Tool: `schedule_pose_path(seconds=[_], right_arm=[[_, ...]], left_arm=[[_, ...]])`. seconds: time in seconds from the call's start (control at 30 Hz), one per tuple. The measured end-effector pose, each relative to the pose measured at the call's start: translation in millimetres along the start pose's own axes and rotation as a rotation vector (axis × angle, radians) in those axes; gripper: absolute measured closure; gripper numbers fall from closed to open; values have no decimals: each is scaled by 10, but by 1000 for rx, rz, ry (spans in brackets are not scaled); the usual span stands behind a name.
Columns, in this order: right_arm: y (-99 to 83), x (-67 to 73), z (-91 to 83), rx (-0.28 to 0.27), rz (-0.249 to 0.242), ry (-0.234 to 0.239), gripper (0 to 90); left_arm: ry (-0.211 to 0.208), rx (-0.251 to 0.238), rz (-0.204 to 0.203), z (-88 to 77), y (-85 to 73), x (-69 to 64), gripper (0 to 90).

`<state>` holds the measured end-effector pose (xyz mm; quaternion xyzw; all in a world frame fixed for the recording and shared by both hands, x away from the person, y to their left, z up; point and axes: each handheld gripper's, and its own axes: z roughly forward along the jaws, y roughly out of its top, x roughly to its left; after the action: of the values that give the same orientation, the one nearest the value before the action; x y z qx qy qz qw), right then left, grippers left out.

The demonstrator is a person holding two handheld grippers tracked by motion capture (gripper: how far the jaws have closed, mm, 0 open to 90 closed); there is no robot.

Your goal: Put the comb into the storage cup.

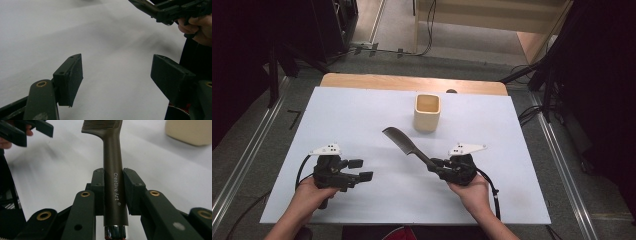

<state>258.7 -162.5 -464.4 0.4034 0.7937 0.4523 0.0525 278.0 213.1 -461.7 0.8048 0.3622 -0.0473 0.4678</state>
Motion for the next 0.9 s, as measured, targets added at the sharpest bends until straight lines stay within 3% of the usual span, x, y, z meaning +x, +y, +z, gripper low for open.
schedule_pose_path(seconds=[0.2,0.5,0.9], right_arm=[[105,60,86,-10,22,8,703],[185,151,269,-3,50,24,703],[246,234,515,-45,101,-15,702]], left_arm=[[-6,5,-31,11,16,-11,272],[-29,-36,-66,20,57,-56,222],[23,-72,-142,0,207,-40,218]])
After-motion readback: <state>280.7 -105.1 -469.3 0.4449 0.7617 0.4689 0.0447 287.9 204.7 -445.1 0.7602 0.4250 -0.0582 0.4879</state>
